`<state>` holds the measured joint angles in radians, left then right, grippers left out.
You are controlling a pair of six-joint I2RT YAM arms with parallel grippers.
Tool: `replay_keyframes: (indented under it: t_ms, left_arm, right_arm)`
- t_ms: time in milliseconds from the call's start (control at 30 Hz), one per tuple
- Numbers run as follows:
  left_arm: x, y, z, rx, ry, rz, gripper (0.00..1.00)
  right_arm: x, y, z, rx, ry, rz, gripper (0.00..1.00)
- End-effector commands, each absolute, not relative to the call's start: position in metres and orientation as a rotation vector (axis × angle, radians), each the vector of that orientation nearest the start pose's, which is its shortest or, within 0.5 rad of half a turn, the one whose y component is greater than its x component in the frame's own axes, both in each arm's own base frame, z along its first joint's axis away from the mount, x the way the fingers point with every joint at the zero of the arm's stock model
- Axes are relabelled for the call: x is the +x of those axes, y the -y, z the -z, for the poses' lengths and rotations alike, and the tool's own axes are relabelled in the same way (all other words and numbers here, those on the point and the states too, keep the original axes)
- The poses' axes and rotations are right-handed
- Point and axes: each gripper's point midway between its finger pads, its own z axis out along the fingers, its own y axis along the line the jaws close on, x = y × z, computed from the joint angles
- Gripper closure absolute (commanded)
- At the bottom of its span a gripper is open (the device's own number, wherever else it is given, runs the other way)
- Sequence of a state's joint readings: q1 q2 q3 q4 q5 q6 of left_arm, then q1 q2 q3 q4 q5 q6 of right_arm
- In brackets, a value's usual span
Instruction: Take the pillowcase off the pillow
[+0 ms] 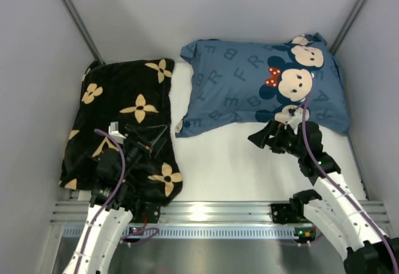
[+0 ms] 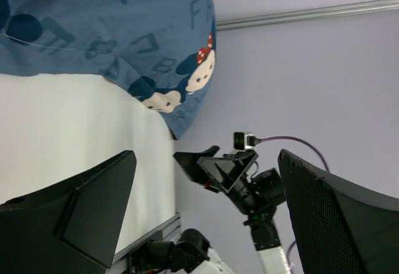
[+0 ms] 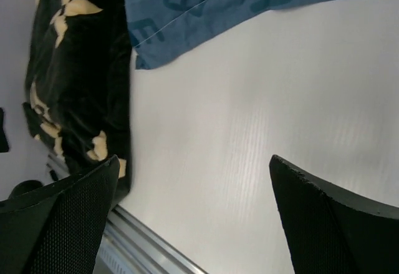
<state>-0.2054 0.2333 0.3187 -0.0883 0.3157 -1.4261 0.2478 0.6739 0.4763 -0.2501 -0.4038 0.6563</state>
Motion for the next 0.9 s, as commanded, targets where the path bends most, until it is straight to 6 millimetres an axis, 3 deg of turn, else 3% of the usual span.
replay_keyframes:
  t_ms: [0,67,133,167,200,233,267,367,400,433,467,500,533,567,667,700,733,767,833,867]
  left_arm:
    - [0.215,0.136,-0.274,-0.636,-1.666,1.320,0.02]
    - [0.228,0.134,-0.251,-0.635,-1.807,1.186,0.05]
    - [0.244,0.130,-0.251,-0.611,-1.871,1.072,0.06]
    - [0.247,0.128,-0.244,-0.624,-1.920,1.028,0.07]
    - [0.251,0.126,-0.253,-0.614,-1.924,1.000,0.08]
    - [0.256,0.122,-0.250,-0.610,-1.949,0.946,0.10]
    - [0.262,0.121,-0.241,-0.622,-1.992,0.908,0.11]
    - [0.268,0.116,-0.250,-0.597,-2.000,0.845,0.12]
    - [0.270,0.114,-0.251,-0.596,-2.000,0.829,0.12]
    - [0.269,0.112,-0.259,-0.590,-1.987,0.816,0.12]
    - [0.269,0.109,-0.262,-0.589,-1.977,0.801,0.12]
    - [0.267,0.107,-0.268,-0.582,-1.960,0.798,0.12]
    - [0.263,0.105,-0.273,-0.572,-1.958,0.787,0.12]
    - [0.261,0.102,-0.277,-0.579,-1.949,0.769,0.12]
    - [0.246,0.097,-0.292,-0.561,-1.933,0.759,0.12]
    - [0.242,0.096,-0.296,-0.556,-1.931,0.760,0.12]
    - [0.235,0.095,-0.302,-0.544,-1.919,0.762,0.12]
    - [0.227,0.095,-0.306,-0.540,-1.925,0.769,0.12]
    - [0.212,0.095,-0.314,-0.523,-1.897,0.796,0.12]
    - [0.207,0.095,-0.313,-0.520,-1.895,0.809,0.12]
  right_arm:
    - [0.251,-0.128,-0.173,0.155,-2.103,-0.738,0.00]
    - [0.262,-0.126,-0.181,0.154,-2.103,-0.700,0.01]
    - [0.278,-0.129,-0.185,0.151,-2.127,-0.683,0.00]
    - [0.286,-0.131,-0.176,0.160,-2.172,-0.676,0.00]
    - [0.292,-0.136,-0.179,0.150,-2.172,-0.698,0.01]
    - [0.300,-0.143,-0.187,0.126,-2.159,-0.723,0.01]
    - [0.304,-0.157,-0.179,0.087,-2.196,-0.771,0.00]
    - [0.321,-0.186,-0.193,0.001,-2.175,-0.828,0.01]
    - [0.319,-0.209,-0.182,-0.080,-2.217,-0.863,0.01]
    - [0.327,-0.224,-0.194,-0.129,-2.189,-0.896,0.01]
    - [0.327,-0.237,-0.193,-0.166,-2.197,-0.925,0.00]
    - [0.324,-0.257,-0.181,-0.211,-2.240,-0.974,0.01]
    - [0.331,-0.269,-0.189,-0.229,-2.212,-1.010,0.01]
    - [0.328,-0.284,-0.178,-0.234,-2.248,-1.068,0.01]
    - [0.332,-0.317,-0.184,-0.260,-2.178,-1.214,0.01]
    - [0.319,-0.339,-0.173,-0.281,-2.216,-1.296,0.01]
    - [0.317,-0.355,-0.177,-0.318,-2.182,-1.343,0.01]
    - [0.301,-0.376,-0.163,-0.346,-2.224,-1.381,0.00]
    - [0.288,-0.400,-0.155,-0.374,-2.224,-1.429,0.01]
    - [0.276,-0.421,-0.145,-0.400,-2.221,-1.488,0.00]
